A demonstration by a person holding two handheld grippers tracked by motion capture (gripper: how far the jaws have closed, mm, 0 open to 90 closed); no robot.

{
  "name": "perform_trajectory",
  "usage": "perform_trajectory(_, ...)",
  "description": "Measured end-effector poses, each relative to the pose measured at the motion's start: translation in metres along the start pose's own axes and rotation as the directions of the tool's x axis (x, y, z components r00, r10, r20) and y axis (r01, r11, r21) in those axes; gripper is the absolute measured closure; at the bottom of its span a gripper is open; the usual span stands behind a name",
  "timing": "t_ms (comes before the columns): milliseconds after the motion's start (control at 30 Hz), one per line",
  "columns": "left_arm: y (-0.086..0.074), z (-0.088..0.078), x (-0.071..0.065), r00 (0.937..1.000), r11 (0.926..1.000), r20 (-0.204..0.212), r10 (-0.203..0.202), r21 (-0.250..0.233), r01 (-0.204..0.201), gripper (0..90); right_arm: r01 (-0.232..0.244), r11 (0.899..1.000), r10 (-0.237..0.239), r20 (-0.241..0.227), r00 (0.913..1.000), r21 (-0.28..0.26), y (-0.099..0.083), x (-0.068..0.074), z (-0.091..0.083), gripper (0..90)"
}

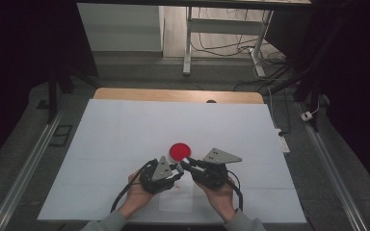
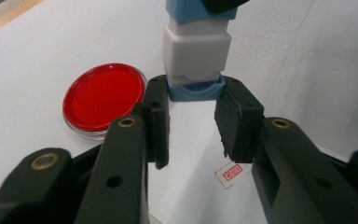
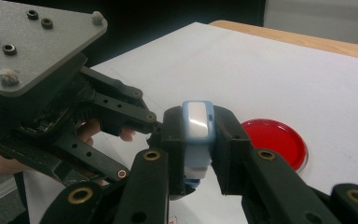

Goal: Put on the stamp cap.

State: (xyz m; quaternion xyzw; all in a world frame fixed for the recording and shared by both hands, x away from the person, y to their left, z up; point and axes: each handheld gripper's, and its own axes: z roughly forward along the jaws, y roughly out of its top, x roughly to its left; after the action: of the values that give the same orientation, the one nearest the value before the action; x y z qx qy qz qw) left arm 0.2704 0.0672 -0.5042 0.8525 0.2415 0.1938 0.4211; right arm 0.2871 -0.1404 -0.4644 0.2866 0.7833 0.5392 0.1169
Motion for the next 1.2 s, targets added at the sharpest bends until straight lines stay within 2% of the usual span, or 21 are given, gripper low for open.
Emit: perform_trajectory(1200,-0.001,0.0036,-0.0046,0.9984,0.9999,-0.055,0.014,0.008,-0.013,65.6,-0.039,0.999,0.04,0.05,0.9979,-0.02,-0.0043,0.0034,0.0033,75.6)
